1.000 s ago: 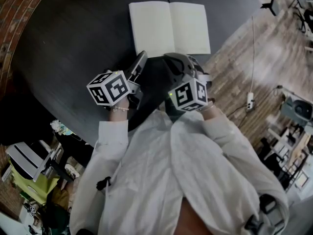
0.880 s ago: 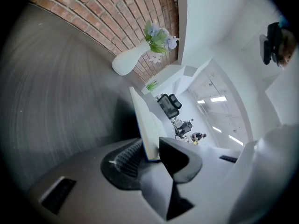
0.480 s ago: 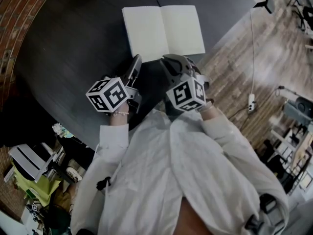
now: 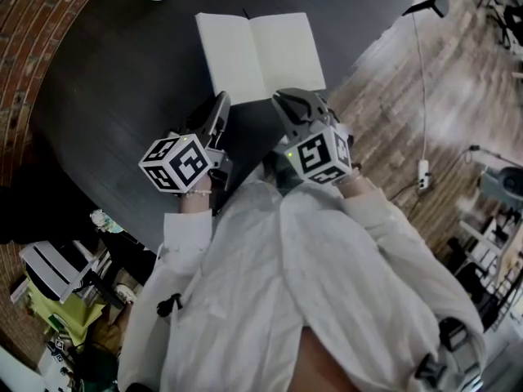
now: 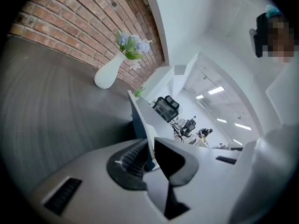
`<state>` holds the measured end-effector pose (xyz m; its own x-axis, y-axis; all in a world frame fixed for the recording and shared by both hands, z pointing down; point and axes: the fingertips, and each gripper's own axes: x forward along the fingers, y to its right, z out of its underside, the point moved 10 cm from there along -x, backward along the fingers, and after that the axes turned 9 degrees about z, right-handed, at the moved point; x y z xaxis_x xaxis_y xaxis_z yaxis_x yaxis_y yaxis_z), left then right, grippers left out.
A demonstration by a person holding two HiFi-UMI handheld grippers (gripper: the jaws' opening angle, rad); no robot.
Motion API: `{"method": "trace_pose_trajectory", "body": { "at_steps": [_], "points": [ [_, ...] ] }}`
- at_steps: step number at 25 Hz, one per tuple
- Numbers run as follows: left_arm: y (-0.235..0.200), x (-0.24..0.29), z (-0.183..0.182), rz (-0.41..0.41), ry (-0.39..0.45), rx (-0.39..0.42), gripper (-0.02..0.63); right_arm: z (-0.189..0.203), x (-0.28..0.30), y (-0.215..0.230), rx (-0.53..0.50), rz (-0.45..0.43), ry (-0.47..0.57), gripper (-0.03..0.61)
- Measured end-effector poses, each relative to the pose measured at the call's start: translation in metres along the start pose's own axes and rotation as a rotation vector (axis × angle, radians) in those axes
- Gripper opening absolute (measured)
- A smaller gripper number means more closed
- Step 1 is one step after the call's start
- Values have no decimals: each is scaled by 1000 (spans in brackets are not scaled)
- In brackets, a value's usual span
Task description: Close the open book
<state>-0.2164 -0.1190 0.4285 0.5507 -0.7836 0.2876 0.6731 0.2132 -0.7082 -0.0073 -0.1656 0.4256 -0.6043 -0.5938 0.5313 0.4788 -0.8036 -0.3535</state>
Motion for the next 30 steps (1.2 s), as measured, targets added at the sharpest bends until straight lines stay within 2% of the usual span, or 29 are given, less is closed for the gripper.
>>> {"method": "trace_pose_trajectory", "body": {
  "at_steps": [10, 13, 19, 30],
  "points": [
    [42, 30, -3, 28, -6, 70, 43, 25, -27, 49, 140, 24, 33, 10],
    [51, 42, -3, 47, -5, 75, 43, 31, -33, 61, 144, 7, 39, 9],
    [67, 65, 3, 58, -7, 81, 43, 48, -45, 87, 227, -20, 69, 6],
    [79, 82, 6, 33, -28, 101, 43, 61, -64, 125, 289, 65, 125, 6]
  ]
}}
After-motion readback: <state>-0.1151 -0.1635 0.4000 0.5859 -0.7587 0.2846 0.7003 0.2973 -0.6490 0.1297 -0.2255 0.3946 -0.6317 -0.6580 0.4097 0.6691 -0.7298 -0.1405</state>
